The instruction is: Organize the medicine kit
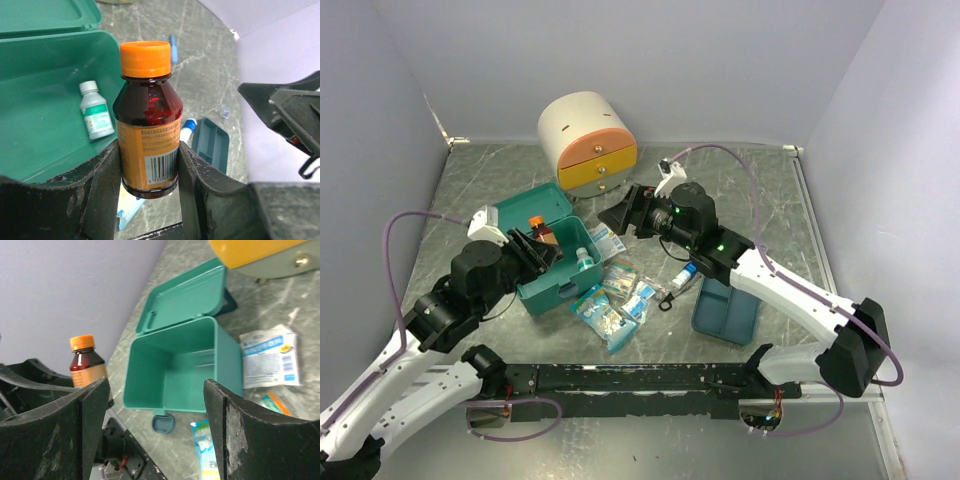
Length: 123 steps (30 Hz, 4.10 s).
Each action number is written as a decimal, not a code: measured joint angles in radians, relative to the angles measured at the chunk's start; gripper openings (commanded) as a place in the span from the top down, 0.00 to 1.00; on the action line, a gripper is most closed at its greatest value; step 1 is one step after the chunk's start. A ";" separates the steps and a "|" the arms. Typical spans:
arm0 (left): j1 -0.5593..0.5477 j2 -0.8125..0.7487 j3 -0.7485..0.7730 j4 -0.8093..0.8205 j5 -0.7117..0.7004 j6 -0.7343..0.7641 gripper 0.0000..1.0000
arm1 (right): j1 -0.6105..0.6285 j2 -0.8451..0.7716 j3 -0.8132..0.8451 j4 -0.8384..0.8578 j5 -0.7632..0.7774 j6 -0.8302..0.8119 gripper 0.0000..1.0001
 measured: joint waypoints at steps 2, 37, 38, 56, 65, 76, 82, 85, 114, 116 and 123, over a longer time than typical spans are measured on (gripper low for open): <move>0.000 0.024 0.014 -0.027 -0.013 -0.006 0.55 | -0.005 -0.007 0.000 -0.039 0.040 -0.013 0.25; 0.071 0.405 -0.055 -0.034 -0.088 -0.085 0.57 | -0.033 0.217 -0.114 -0.180 0.394 -0.113 0.28; 0.077 0.410 -0.061 -0.029 -0.082 -0.085 0.56 | -0.033 0.225 -0.114 -0.180 0.389 -0.115 0.28; 0.168 0.700 -0.060 0.077 0.167 -0.014 0.33 | -0.034 0.239 -0.114 -0.164 0.360 -0.188 0.28; 0.194 0.738 0.017 0.077 0.219 0.048 0.21 | -0.034 0.259 -0.113 -0.165 0.363 -0.203 0.28; 0.197 0.672 0.053 0.082 0.122 0.095 0.31 | -0.044 0.309 -0.098 -0.169 0.381 -0.238 0.29; 0.197 0.690 0.053 0.097 0.085 0.122 0.28 | -0.100 0.323 -0.072 -0.171 0.359 -0.252 0.29; 0.197 0.703 0.047 0.104 0.073 0.143 0.25 | -0.125 0.324 -0.062 -0.164 0.353 -0.261 0.30; 0.198 0.789 -0.057 0.304 0.154 0.301 0.52 | -0.223 0.447 0.005 -0.209 0.383 -0.338 0.31; 0.198 0.789 -0.051 0.299 0.159 0.310 0.49 | -0.223 0.447 0.005 -0.209 0.384 -0.337 0.31; 0.198 0.755 0.001 0.254 0.147 0.324 0.29 | -0.223 0.447 0.027 -0.225 0.382 -0.302 0.31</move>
